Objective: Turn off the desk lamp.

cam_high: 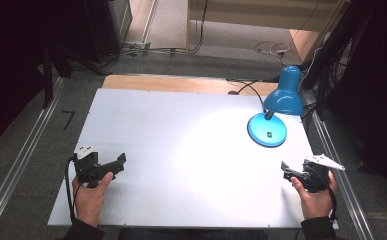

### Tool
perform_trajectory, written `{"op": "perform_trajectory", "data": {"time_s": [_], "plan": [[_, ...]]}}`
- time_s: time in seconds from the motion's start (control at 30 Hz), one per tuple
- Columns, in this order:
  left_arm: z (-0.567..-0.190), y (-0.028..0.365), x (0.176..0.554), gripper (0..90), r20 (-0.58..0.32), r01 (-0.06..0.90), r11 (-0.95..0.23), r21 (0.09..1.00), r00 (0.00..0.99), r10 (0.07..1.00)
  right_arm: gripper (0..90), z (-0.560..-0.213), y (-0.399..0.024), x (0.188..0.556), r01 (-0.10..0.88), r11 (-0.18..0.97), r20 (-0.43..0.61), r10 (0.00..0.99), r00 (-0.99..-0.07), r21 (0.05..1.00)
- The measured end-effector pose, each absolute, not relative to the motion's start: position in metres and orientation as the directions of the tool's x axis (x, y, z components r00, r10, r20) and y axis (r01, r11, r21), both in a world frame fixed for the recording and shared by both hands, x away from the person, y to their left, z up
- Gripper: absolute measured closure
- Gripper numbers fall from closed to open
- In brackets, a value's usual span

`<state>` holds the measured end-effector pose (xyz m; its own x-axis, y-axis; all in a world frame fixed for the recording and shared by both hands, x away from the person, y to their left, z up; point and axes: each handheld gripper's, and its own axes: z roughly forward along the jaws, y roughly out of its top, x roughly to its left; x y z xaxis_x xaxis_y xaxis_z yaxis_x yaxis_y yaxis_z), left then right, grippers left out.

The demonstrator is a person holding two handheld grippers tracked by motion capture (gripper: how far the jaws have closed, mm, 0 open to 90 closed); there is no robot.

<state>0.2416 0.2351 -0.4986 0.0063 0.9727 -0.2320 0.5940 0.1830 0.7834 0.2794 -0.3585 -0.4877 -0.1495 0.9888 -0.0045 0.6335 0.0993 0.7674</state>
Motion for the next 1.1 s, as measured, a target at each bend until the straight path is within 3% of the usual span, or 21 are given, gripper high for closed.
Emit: {"op": "perform_trajectory", "data": {"time_s": [1.1], "plan": [[-0.498,0.236,0.241,2.4,-0.230,0.591,0.183,0.786,0.006,0.973,14.6,-0.466,-0.339,0.306,0.632,0.106,0.031,0.979,-0.202,0.767]]}}
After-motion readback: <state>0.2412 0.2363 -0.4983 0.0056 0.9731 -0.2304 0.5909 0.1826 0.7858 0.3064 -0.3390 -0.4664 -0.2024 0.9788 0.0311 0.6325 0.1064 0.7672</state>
